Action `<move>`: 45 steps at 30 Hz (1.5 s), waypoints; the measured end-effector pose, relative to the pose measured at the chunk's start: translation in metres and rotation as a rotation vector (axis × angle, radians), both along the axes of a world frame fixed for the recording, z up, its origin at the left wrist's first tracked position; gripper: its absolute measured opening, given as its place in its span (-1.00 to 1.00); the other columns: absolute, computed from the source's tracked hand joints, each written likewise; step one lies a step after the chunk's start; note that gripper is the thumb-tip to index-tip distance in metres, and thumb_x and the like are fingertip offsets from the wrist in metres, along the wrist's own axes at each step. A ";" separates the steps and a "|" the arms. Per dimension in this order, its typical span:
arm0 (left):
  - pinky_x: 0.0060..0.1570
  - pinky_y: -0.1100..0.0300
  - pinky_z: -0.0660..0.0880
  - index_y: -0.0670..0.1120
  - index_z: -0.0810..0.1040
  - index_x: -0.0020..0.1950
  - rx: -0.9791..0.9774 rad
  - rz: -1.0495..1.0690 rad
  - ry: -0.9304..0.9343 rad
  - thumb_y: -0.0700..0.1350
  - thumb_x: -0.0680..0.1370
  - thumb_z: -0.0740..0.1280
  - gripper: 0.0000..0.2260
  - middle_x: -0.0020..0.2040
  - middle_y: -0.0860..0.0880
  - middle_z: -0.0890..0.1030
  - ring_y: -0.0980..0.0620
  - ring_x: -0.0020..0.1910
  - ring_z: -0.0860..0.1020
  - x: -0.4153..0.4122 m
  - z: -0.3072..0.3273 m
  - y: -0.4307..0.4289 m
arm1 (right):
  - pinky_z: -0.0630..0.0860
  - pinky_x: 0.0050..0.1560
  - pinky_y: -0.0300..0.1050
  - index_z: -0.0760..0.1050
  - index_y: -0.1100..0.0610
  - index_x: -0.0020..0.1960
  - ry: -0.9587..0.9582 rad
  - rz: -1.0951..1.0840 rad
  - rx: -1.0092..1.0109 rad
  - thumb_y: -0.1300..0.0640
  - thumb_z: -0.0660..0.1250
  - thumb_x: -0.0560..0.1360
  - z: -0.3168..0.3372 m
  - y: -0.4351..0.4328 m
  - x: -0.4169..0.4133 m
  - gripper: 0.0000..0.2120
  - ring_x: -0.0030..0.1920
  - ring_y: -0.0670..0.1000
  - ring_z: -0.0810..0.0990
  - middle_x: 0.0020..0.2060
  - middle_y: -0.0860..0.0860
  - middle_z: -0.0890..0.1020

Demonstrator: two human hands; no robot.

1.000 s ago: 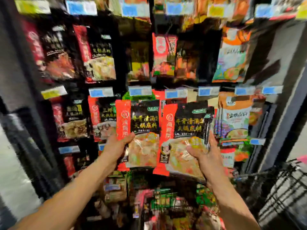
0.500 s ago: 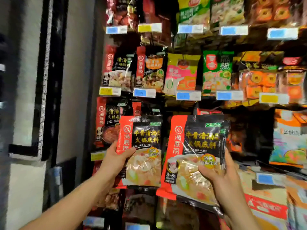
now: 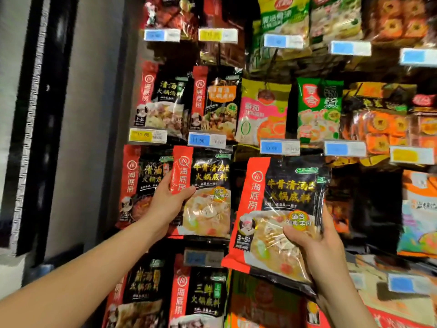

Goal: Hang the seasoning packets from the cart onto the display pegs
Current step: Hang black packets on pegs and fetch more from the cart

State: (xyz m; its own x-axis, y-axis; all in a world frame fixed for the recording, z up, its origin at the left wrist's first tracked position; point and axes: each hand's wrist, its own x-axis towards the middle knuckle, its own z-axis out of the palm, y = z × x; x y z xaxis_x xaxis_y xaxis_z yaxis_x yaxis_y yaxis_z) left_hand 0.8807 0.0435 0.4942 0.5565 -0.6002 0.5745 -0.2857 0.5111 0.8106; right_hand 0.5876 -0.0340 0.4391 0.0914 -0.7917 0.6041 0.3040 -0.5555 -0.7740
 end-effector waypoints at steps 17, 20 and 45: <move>0.07 -0.02 0.59 0.02 0.48 0.32 0.161 -0.020 0.136 -0.16 0.52 0.51 -0.58 0.09 -0.04 0.65 -0.09 0.07 0.64 -0.002 0.014 -0.009 | 0.39 0.45 0.28 0.24 -0.41 0.51 0.069 0.039 -0.064 0.01 0.62 0.33 0.012 0.006 -0.013 -0.09 0.46 0.07 0.46 0.48 -0.22 0.44; -0.17 0.17 0.47 -0.01 0.47 0.31 0.194 -0.023 0.136 -0.18 0.54 0.49 -0.62 0.07 -0.02 0.63 0.00 -0.02 0.60 0.000 0.016 -0.013 | 0.39 0.46 0.27 0.24 -0.39 0.52 0.074 0.039 -0.066 -0.01 0.62 0.32 0.014 0.005 -0.013 -0.08 0.46 0.06 0.45 0.49 -0.22 0.43; -0.12 0.27 0.56 -0.06 0.57 0.15 0.154 -0.090 -0.098 -0.02 0.44 0.59 -0.64 -0.05 0.00 0.72 0.09 -0.10 0.69 -0.093 -0.019 0.018 | 0.51 0.18 -0.07 0.21 -0.42 0.46 0.004 0.244 0.075 -0.07 0.58 0.35 0.004 0.037 0.033 -0.17 0.20 -0.13 0.61 0.30 -0.32 0.55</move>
State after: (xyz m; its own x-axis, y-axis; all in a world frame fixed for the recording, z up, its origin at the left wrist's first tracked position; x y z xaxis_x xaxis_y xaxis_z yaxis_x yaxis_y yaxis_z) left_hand 0.7879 0.0615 0.4752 0.4426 -0.7297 0.5212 -0.3261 0.4104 0.8516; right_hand 0.6205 0.0032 0.4428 0.2880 -0.7885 0.5434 0.4187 -0.4067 -0.8120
